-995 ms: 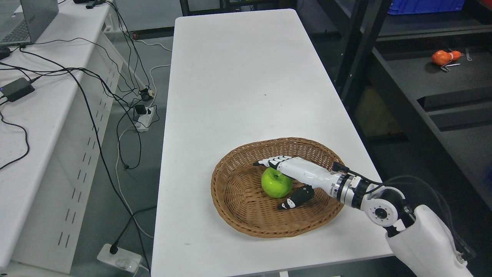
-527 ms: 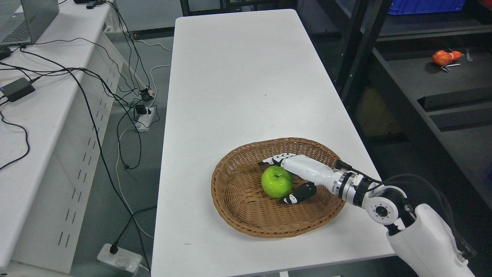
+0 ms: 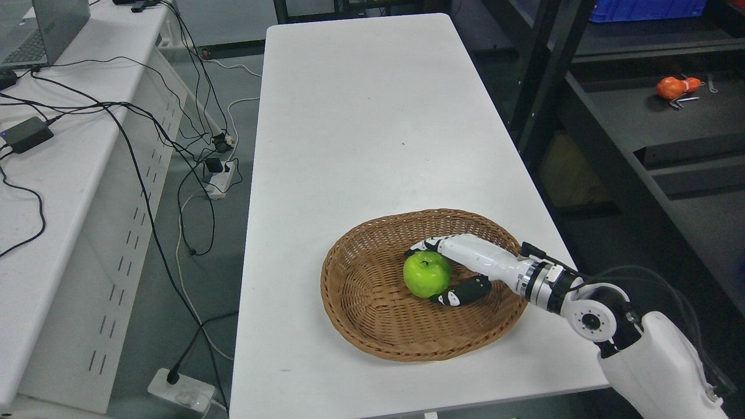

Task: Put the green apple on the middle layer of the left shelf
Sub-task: 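Lift the green apple up out of the basket with the right hand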

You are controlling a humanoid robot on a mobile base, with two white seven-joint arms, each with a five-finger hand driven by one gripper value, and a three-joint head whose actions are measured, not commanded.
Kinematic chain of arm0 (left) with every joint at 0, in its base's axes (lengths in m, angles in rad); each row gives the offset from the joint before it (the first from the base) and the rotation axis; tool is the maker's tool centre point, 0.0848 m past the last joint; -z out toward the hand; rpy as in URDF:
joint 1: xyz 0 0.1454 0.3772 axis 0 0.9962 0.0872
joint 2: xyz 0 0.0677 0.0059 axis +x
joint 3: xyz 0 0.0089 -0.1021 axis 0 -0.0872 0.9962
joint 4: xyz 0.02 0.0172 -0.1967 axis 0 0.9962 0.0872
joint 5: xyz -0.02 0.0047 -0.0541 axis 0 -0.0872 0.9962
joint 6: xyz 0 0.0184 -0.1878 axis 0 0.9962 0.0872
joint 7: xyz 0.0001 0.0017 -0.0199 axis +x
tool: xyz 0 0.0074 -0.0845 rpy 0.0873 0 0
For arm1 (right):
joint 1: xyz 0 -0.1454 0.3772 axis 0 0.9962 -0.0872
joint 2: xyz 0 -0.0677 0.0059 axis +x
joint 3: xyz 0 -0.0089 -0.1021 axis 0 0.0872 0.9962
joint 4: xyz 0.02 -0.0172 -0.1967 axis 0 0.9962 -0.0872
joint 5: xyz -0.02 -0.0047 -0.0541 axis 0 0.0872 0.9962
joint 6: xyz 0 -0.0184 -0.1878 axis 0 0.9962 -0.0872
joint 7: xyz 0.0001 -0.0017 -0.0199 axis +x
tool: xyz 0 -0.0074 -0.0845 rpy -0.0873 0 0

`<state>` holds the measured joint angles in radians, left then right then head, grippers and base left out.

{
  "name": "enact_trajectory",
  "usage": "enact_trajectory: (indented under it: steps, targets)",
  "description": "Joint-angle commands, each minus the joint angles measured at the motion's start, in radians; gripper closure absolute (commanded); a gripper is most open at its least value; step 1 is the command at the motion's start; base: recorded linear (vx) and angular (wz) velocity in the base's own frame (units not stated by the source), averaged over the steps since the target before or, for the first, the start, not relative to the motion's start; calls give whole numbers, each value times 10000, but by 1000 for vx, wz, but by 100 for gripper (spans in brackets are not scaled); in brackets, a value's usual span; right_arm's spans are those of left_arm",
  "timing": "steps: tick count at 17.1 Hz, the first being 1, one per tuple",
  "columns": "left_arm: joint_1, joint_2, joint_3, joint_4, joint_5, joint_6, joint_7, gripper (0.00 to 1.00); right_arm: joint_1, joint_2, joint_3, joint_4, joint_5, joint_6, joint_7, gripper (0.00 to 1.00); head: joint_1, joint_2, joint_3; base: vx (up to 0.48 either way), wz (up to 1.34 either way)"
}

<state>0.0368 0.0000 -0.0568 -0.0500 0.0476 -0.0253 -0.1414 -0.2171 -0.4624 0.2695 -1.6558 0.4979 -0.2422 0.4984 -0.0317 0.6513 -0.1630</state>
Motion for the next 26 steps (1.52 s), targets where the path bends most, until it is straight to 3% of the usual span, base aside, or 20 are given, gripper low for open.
enact_trajectory:
  steps: [1, 2, 3, 4, 6, 9, 13, 18, 26]
  targets:
    - [0, 175, 0, -6, 0, 8, 3, 0, 177, -651, -1756, -208, -39, -674, -686, 71, 0, 0, 0, 11, 0]
    - [0, 175, 0, -6, 0, 8, 3, 0, 375, -851, -2139, -269, -39, -965, -1281, 88, 0, 0, 0, 11, 0]
    - [0, 175, 0, 9, 0, 8, 3, 0, 574, -959, -2370, -330, -24, -1151, -1773, 97, 0, 0, 0, 0, 0]
    - [0, 175, 0, 9, 0, 8, 3, 0, 773, -884, -2722, -376, -24, -1213, -2234, 99, 0, 0, 0, 0, 0]
    - [0, 175, 0, 9, 0, 8, 3, 0, 1096, -259, -3626, -530, -39, -1153, -2453, 99, 0, 0, 0, 0, 0]
    - [0, 175, 0, -6, 0, 8, 3, 0, 1312, 1779, -5205, -530, -39, -846, -2392, 100, 0, 0, 0, 5, 0]
    - [0, 175, 0, -6, 0, 8, 3, 0, 1618, 3685, -6466, -546, -39, -1259, -2804, 98, 0, 0, 0, 4, 0]
    - [0, 175, 0, 9, 0, 8, 3, 0, 1833, 3918, -6515, -546, 37, 472, -4521, 98, 0, 0, 0, 0, 0]
    - [0, 175, 0, -6, 0, 8, 3, 0, 2417, 4449, -5839, -561, 7, 535, -4921, 98, 0, 0, 0, 0, -2]
